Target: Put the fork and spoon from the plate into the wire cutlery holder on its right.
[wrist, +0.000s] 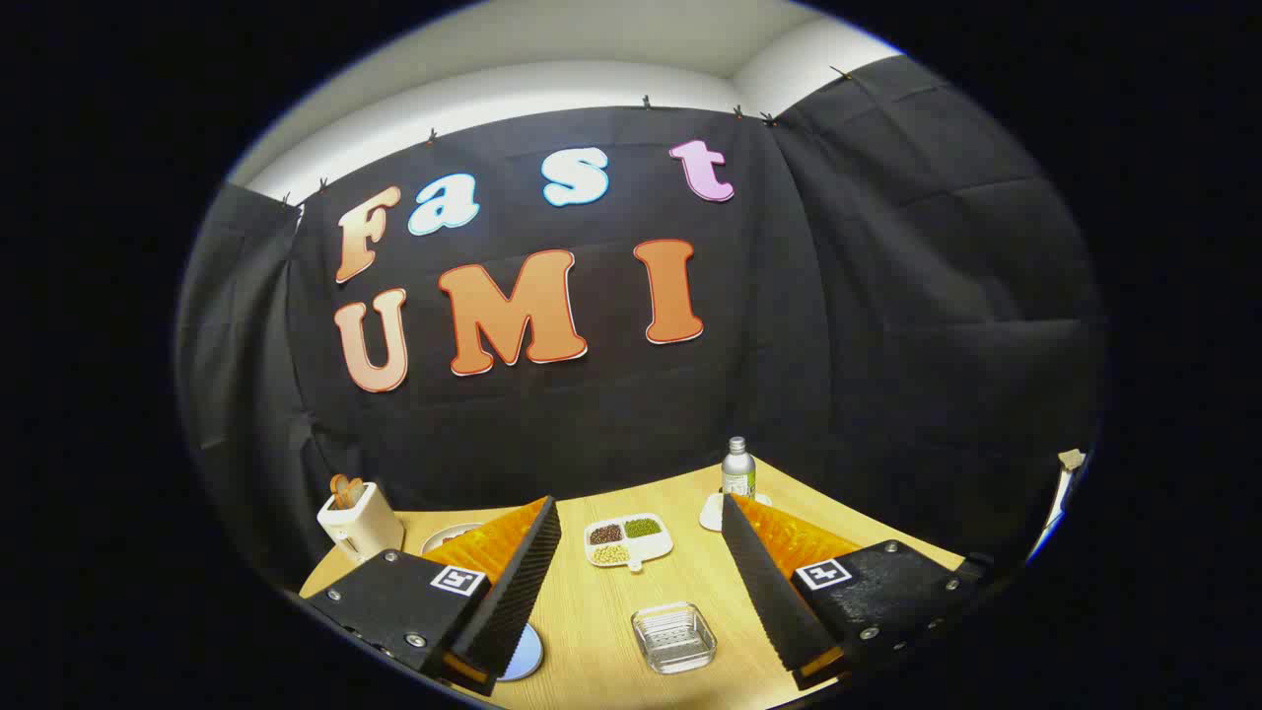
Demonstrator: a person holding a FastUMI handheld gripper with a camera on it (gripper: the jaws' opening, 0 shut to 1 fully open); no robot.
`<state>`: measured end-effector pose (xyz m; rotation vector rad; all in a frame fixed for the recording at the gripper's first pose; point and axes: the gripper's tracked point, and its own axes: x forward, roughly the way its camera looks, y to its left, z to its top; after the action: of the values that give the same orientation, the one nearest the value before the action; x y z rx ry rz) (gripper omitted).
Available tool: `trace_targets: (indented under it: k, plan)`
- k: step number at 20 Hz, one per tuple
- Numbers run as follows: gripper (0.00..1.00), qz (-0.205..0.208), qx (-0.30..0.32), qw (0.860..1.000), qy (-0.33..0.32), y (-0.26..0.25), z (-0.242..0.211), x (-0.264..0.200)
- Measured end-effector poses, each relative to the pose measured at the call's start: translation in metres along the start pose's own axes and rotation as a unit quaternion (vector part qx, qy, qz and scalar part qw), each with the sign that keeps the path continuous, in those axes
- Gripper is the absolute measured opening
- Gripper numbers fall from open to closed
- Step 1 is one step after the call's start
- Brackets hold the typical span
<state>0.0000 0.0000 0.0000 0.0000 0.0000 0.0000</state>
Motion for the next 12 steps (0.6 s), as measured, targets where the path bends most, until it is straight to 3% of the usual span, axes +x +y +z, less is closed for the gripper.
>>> trace_targets:
  k: [12]
  plan:
    - [0.98, 0.053, -0.02, 0.997, 0.05, 0.091, -0.05, -0.01]
